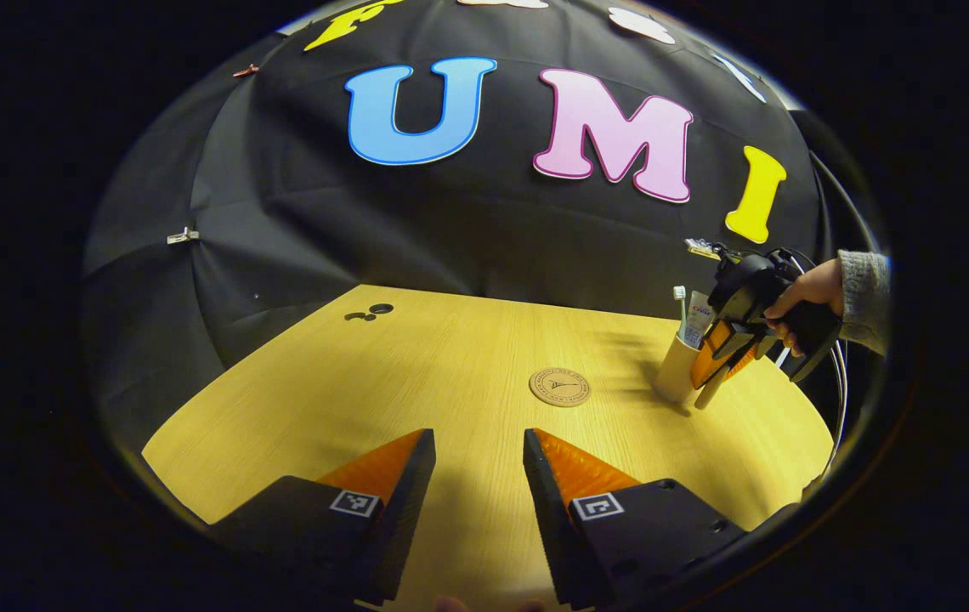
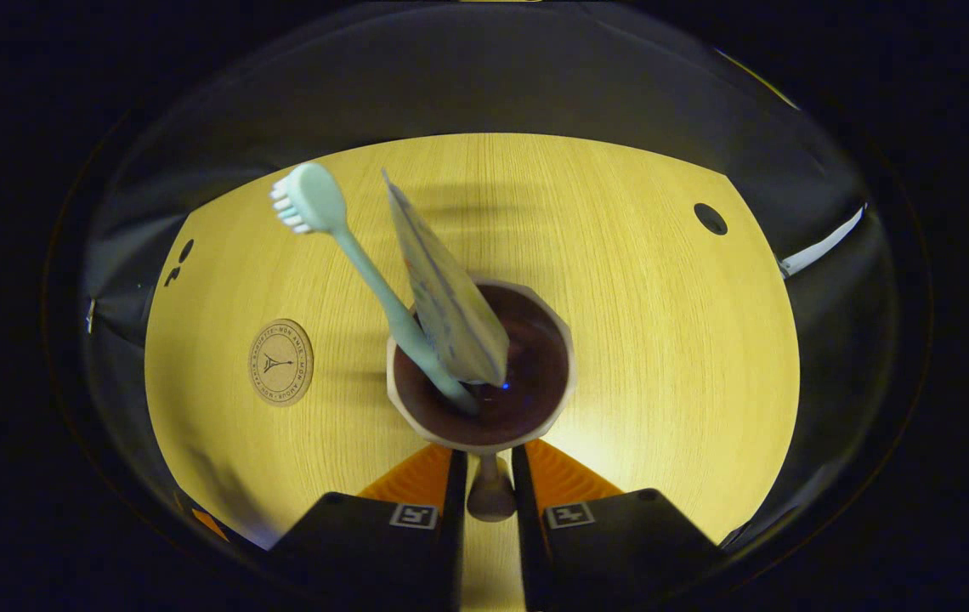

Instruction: Put the toothbrush and toothpaste on the desktop into the cup, then pick up the cup and place it on the coaster on the desktop.

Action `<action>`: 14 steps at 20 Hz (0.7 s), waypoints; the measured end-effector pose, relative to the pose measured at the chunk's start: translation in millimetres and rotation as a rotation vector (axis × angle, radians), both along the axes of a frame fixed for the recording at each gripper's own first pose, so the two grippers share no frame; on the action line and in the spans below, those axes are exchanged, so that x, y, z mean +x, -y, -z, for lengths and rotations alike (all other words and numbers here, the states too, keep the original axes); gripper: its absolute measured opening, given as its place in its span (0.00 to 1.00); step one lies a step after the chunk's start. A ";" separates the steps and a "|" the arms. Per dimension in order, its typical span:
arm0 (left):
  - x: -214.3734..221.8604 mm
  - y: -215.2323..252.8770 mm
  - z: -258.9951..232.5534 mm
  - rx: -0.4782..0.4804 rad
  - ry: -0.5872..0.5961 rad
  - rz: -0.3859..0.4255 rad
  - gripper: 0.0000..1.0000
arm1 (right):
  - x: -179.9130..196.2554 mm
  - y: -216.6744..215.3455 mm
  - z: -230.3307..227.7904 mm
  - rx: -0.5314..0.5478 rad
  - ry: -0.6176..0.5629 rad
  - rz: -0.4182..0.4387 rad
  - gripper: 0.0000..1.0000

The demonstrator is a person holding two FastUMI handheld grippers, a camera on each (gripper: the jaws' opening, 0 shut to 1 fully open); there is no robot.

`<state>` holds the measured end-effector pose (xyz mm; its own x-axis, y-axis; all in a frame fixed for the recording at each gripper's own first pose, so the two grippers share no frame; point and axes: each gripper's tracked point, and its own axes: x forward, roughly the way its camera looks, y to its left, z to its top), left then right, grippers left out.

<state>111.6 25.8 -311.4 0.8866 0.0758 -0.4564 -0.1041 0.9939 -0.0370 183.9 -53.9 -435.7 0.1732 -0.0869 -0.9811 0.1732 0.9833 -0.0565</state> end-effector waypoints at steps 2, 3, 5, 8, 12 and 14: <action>-2.0 -4.3 1.8 -0.005 -0.004 -0.011 0.68 | -0.1 -1.0 0.4 -0.017 -0.004 -0.033 0.27; -4.1 -7.7 2.6 -0.006 -0.005 -0.016 0.68 | 1.4 -0.4 1.5 -0.019 0.001 -0.039 0.22; -3.9 -10.2 3.0 -0.008 -0.008 -0.020 0.68 | 2.6 -0.8 -1.3 -0.006 0.011 -0.040 0.18; -3.6 -10.9 4.1 -0.005 -0.008 -0.019 0.68 | 2.2 0.8 -2.7 -0.021 0.024 -0.057 0.18; -1.5 -9.6 0.0 -0.003 0.000 -0.008 0.68 | 9.7 -2.9 -12.9 -0.021 0.072 -0.050 0.18; -2.2 -11.2 -0.9 0.001 0.002 -0.007 0.68 | 14.4 -6.5 -20.3 0.001 0.093 -0.044 0.18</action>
<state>109.4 37.0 -310.5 0.8871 0.0821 -0.4541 -0.1106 0.9932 -0.0364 198.4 -47.5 -415.4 0.2672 -0.0759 -0.9606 0.1342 0.9901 -0.0409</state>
